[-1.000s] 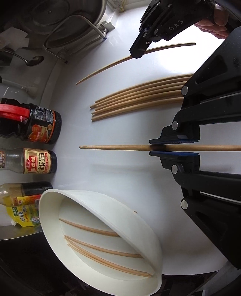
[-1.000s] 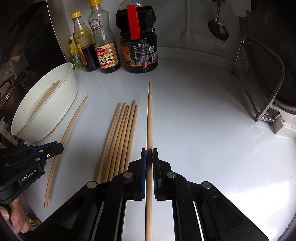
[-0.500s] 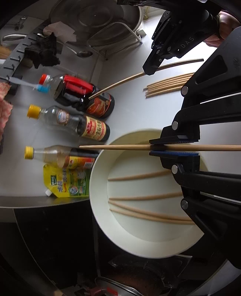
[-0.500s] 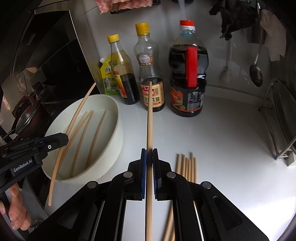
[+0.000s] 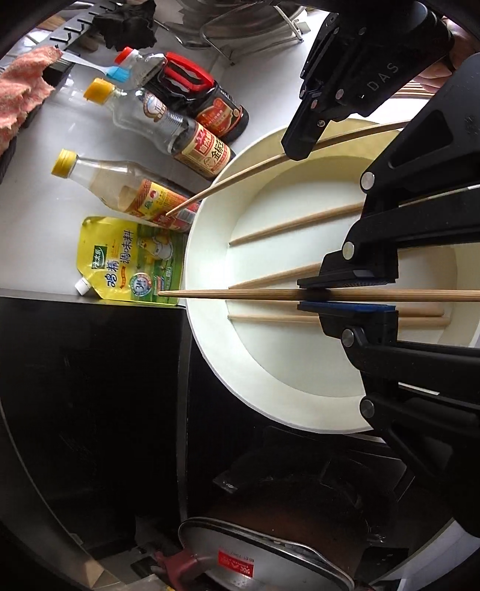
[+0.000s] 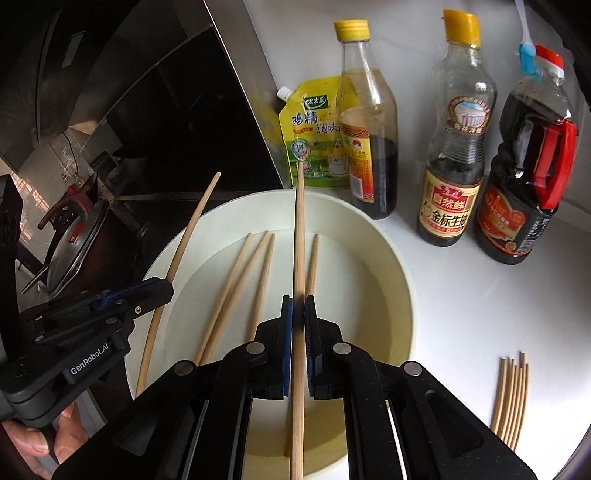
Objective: Organize utensils
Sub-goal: 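Carry the right tool's chopstick into the basin while the left tool carries its own, then open the right tool in the basin while the left tool releases its chopstick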
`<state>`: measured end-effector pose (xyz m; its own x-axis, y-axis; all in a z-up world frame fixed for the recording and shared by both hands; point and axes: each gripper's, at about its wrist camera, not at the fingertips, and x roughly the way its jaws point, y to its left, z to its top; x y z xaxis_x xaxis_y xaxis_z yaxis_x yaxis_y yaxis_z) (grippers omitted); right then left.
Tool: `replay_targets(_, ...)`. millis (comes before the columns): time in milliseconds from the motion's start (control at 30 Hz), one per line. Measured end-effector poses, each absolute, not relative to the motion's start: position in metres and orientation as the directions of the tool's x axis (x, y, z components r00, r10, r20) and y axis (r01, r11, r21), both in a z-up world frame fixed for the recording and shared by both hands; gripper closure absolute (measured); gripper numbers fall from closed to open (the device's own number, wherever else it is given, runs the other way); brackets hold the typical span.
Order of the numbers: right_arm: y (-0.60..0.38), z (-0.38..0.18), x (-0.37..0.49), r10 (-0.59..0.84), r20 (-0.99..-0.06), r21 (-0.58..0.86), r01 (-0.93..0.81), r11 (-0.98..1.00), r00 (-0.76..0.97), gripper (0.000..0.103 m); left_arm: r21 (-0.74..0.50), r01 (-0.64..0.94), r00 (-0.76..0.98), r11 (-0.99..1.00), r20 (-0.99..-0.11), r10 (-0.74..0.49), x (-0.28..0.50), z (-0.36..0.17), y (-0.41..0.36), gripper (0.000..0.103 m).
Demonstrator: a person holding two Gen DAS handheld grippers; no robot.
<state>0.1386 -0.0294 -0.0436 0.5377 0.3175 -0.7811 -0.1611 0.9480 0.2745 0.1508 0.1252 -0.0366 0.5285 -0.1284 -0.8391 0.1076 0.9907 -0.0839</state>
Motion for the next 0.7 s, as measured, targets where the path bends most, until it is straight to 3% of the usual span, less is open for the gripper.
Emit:
replay_targets(633,-0.005,-0.092,0.165,0.27,-0.865,0.259,-0.086,0.962,0.422,0.096,-0.109,0.103,0.416,0.989,-0.898,-0.142,0.182,-0.087,0.138,0.095)
replay_targets(700,-0.007,-0.09,0.166,0.273,-0.863,0.263,-0.084,0.961,0.424,0.089,-0.111,0.093,0.421,0.989,-0.896,-0.14,0.182,-0.085,0.14,0.086)
